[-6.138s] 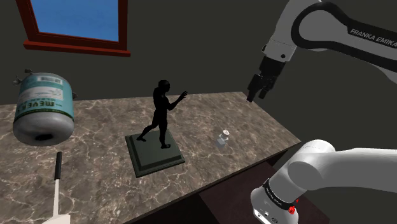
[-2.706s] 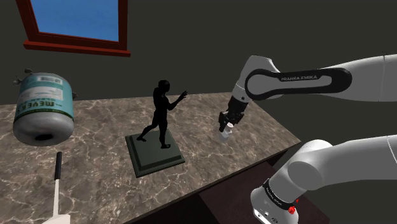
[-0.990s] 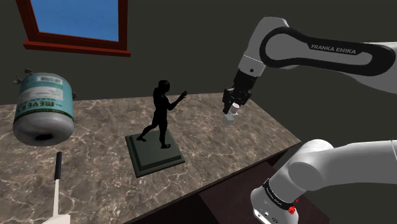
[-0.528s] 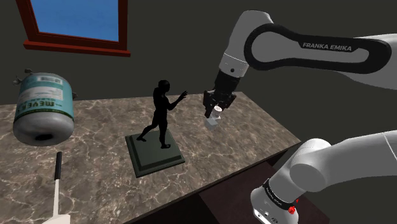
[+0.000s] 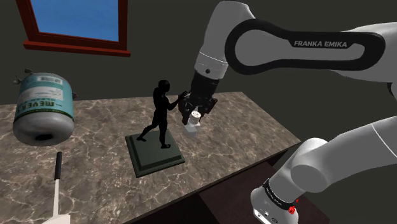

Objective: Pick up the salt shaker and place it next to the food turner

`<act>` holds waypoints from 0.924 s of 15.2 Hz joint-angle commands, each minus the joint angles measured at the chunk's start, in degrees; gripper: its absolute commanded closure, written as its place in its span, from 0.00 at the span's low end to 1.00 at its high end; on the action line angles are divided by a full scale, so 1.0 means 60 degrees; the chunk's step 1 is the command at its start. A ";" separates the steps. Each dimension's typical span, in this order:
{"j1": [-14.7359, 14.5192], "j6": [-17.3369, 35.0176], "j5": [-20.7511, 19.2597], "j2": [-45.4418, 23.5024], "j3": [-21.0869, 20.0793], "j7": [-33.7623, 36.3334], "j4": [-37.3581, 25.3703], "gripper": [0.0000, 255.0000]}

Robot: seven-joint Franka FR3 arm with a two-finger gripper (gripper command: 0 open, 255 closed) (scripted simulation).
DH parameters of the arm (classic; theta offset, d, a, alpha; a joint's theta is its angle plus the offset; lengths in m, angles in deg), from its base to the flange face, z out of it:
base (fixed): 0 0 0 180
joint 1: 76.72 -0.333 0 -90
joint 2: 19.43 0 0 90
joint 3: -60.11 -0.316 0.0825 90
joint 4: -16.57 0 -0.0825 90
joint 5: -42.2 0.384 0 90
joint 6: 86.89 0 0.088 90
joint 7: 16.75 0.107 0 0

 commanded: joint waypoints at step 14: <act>-0.1046 0.0310 -0.3051 -0.5331 -0.2466 0.4681 -0.4876 1.00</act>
